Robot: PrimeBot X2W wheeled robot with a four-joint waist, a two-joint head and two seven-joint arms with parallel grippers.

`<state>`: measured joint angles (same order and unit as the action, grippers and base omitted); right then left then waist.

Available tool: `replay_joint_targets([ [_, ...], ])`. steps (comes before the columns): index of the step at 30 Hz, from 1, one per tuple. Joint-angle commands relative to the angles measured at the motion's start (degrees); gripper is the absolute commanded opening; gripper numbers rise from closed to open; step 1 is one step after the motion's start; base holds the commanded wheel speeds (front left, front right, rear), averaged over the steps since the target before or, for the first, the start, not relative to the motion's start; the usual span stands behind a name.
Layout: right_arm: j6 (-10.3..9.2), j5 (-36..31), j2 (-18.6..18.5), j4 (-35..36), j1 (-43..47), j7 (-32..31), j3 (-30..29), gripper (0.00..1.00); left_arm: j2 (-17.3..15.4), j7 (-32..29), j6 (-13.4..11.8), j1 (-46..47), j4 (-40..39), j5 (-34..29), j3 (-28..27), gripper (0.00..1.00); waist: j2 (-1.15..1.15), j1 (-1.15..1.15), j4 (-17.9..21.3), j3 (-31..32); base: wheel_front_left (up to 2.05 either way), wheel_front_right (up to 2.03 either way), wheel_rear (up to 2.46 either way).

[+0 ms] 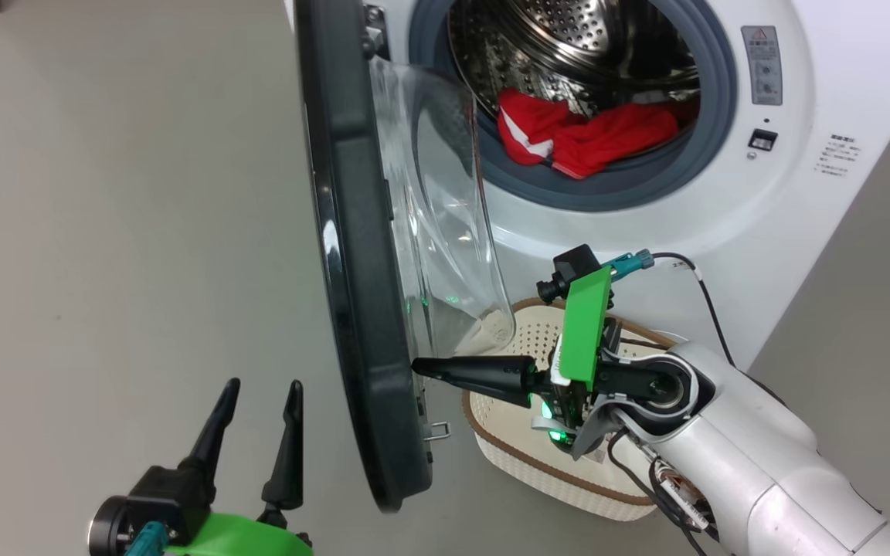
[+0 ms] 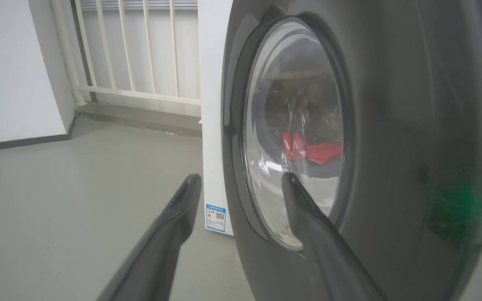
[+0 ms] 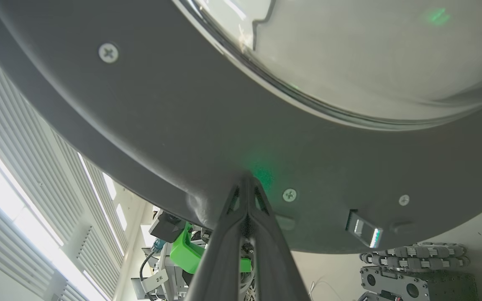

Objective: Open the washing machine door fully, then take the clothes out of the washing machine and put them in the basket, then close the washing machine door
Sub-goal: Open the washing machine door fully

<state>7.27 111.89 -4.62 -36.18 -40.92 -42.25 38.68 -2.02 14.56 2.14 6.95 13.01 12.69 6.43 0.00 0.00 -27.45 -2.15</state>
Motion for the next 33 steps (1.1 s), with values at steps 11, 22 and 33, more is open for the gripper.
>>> replay_joint_targets([
  [11, 0.22, 0.48, 1.74, 1.23, 0.69, 2.25, 1.35, 0.0, -0.86, 0.44, 0.65, 0.45, -0.88, -0.15, -2.55, 1.0, 0.0, 0.0, -0.94, 1.16, 0.0, 0.0, 0.0],
  [22, 0.22, -13.96, -0.88, 1.62, 2.45, 15.35, -0.16, 1.0, -0.86, 0.44, 0.44, -0.65, -0.93, 0.94, -3.6, 1.0, 0.0, 0.0, 0.18, 1.55, 0.0, 0.0, 0.0],
  [33, 0.22, -36.39, -9.88, 8.62, 7.28, 38.42, 6.73, 1.0, -0.86, 0.44, 0.4, -1.82, -2.24, 2.19, -5.1, 1.0, 0.0, 0.0, 2.62, 1.6, 0.0, 0.0, 0.0],
])
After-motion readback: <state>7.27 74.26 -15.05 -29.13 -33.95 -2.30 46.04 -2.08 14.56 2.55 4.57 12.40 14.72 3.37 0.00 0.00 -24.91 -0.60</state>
